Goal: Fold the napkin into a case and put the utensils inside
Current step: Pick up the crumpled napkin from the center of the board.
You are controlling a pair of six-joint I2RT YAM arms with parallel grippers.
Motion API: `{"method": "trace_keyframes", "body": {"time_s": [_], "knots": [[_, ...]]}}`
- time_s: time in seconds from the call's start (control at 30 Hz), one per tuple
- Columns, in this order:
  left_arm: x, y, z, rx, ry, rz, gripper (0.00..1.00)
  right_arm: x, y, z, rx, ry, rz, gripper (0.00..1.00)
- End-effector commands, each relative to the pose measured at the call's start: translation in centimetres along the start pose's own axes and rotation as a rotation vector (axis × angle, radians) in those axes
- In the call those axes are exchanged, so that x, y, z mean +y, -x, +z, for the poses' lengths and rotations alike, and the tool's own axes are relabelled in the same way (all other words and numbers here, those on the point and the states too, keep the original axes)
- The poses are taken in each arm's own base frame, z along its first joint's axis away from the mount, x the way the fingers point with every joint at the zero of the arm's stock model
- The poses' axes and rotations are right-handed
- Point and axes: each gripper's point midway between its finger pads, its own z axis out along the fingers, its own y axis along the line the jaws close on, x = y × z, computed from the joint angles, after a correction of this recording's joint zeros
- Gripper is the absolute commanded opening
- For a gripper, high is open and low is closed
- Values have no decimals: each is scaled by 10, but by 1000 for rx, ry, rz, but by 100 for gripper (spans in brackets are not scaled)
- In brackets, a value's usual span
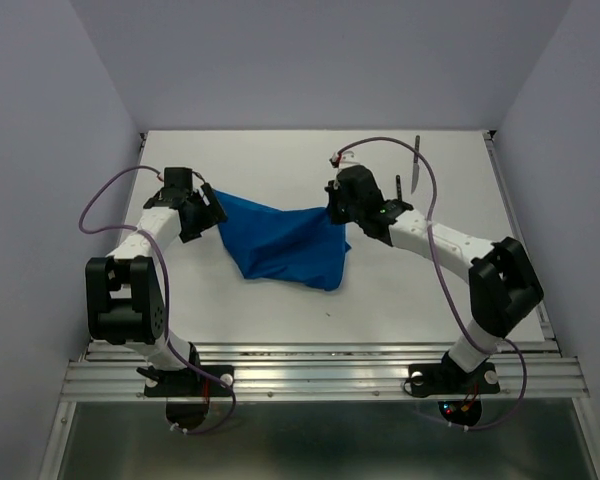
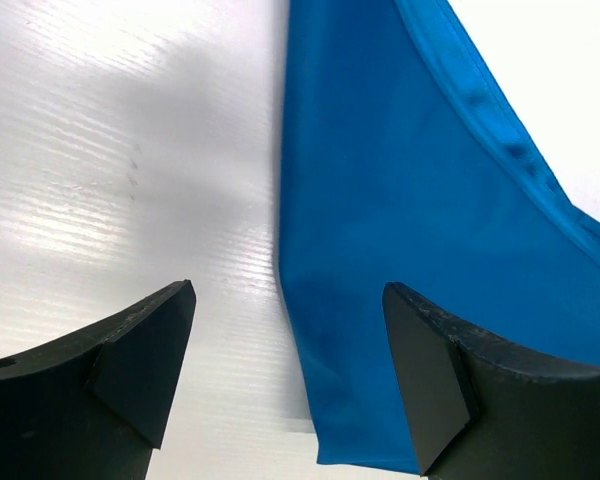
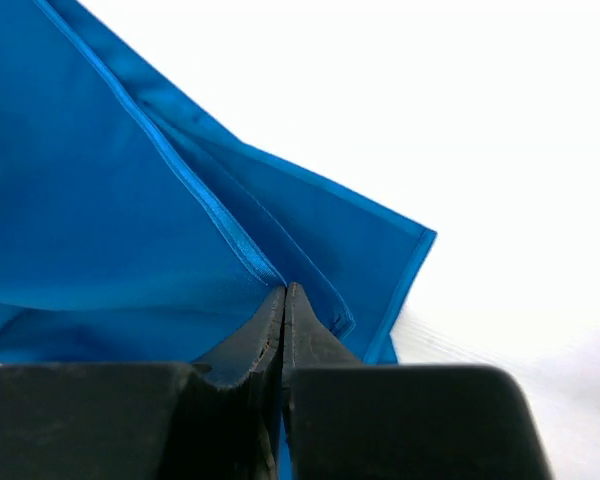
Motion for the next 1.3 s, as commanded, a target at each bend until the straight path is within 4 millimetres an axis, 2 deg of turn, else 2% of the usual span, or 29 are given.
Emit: {"method": "trace_keyframes", "body": {"time_s": [0.0,0.03,0.13,0.23,0.37,0.5,0.57,0.67,0.83,0.87,0.97,1.0,1.03,1.07,1.1,1.13,1.17,1.2,1.23,1.27], "knots": [[-19,16,-13,-52,-94,28,88,-19,22,-25,-108,-108,-2,1],[-20,16,-13,-51,-100,28,88,-21,31,-36,-140,-117,6,1],[-22,16,-14,-47,-107,28,88,-31,37,-50,-176,-160,10,1],[-24,14,-16,-38,-120,31,89,-42,41,-72,-220,-193,14,1],[-22,5,-20,-22,-129,41,90,-53,30,-102,-267,-193,17,1],[-27,6,-20,-28,-156,21,91,-56,11,-114,-236,-179,35,1],[-33,6,-15,-13,-177,11,90,-55,1,-115,-207,-163,49,1],[-52,23,-14,-31,-206,23,90,-53,-12,-111,-173,-149,63,1],[-87,40,-2,-23,-238,61,89,-41,-8,-105,-164,-100,88,1],[-97,49,5,-23,-242,64,89,-39,-10,-101,-151,-91,89,1],[-119,55,17,-21,-233,97,89,-37,-10,-99,-146,-84,94,1],[-119,47,33,18,-200,109,89,-36,-10,-99,-142,-82,95,1],[-135,64,30,-16,-213,121,89,-36,-10,-99,-141,-83,96,1],[-142,63,36,-17,-200,144,90,-37,-10,-99,-142,-86,96,1],[-139,54,54,28,-165,152,90,-37,-11,-99,-137,-89,96,1],[-153,67,54,-4,-175,165,89,-38,-12,-100,-136,-91,94,1],[-150,58,71,36,-148,170,89,-39,-11,-100,-137,-95,95,1],[-154,60,75,37,-145,176,89,-40,-13,-100,-131,-101,93,1],[-164,70,75,14,-160,183,89,-40,-14,-100,-127,-104,92,1],[-168,71,78,16,-160,190,90,-41,-16,-100,-125,-107,93,1]]}}
